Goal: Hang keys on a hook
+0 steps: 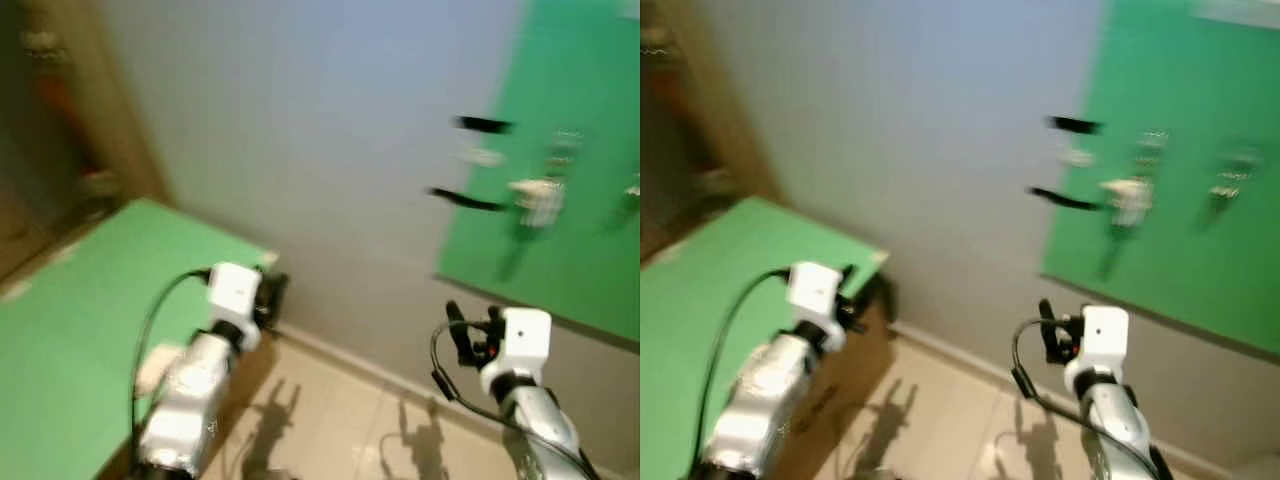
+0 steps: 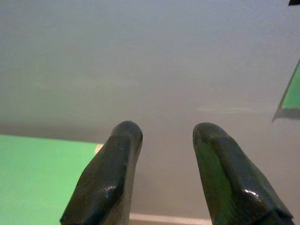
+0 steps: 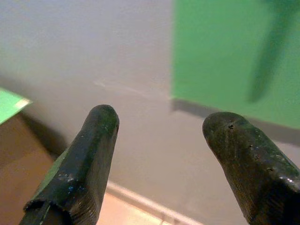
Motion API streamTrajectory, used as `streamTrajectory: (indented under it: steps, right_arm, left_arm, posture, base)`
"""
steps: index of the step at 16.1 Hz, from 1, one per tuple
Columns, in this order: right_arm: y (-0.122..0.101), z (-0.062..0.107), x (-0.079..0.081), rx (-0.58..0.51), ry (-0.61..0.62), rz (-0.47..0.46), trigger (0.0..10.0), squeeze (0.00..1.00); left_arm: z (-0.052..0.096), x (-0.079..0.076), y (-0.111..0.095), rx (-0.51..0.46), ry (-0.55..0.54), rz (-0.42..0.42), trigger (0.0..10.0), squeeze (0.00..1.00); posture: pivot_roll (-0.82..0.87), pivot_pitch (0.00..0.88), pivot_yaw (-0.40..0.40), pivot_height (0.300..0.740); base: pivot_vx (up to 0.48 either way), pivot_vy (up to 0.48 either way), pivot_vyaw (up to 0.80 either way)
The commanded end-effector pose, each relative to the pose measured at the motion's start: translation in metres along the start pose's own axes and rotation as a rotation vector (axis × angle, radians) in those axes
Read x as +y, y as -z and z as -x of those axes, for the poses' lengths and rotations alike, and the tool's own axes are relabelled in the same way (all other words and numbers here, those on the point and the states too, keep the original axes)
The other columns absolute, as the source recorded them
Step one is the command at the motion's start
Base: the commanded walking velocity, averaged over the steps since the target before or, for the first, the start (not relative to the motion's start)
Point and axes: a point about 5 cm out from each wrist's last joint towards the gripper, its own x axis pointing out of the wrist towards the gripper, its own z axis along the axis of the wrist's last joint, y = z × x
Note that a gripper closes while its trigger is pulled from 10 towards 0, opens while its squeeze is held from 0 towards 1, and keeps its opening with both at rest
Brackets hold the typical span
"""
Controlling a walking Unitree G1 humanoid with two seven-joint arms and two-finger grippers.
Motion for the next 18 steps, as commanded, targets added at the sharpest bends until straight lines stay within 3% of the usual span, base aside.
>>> streamTrajectory:
  steps: [1, 10, 11, 18]
  right_arm:
    - [-0.004, -0.005, 0.002, -0.01, -0.018, -0.012, 10.0, 0.0]
    - [-0.016, -0.025, 0.01, -0.027, -0.113, 0.023, 10.0, 0.0]
    - [-0.015, -0.026, 0.01, -0.022, -0.115, 0.022, 10.0, 0.0]
    - [-0.014, -0.032, 0.016, -0.014, -0.146, 0.031, 10.0, 0.0]
  left_arm:
    - [0.001, -0.002, 0.006, 0.027, -0.022, -0.018, 10.0, 0.0]
    - [-0.002, -0.008, 0.004, 0.012, -0.089, -0.006, 10.0, 0.0]
    - [-0.001, -0.007, 0.003, 0.002, -0.1, 0.021, 10.0, 1.0]
    - [-0.001, -0.001, 0.006, 0.029, -0.132, 0.024, 10.0, 1.0]
  posture:
    - [-0.11, 0.0, -0.011, 0.736]
    - [-0.08, 0.0, -0.037, 0.736]
    - [-0.07, 0.0, -0.041, 0.736]
    - [-0.06, 0.0, -0.045, 0.736]
  base:
    - [0.0, 0.0, 0.68]
    - [0.0, 0.0, 0.68]
    - [0.0, 0.0, 0.68]
    - [0.0, 0.0, 0.67]
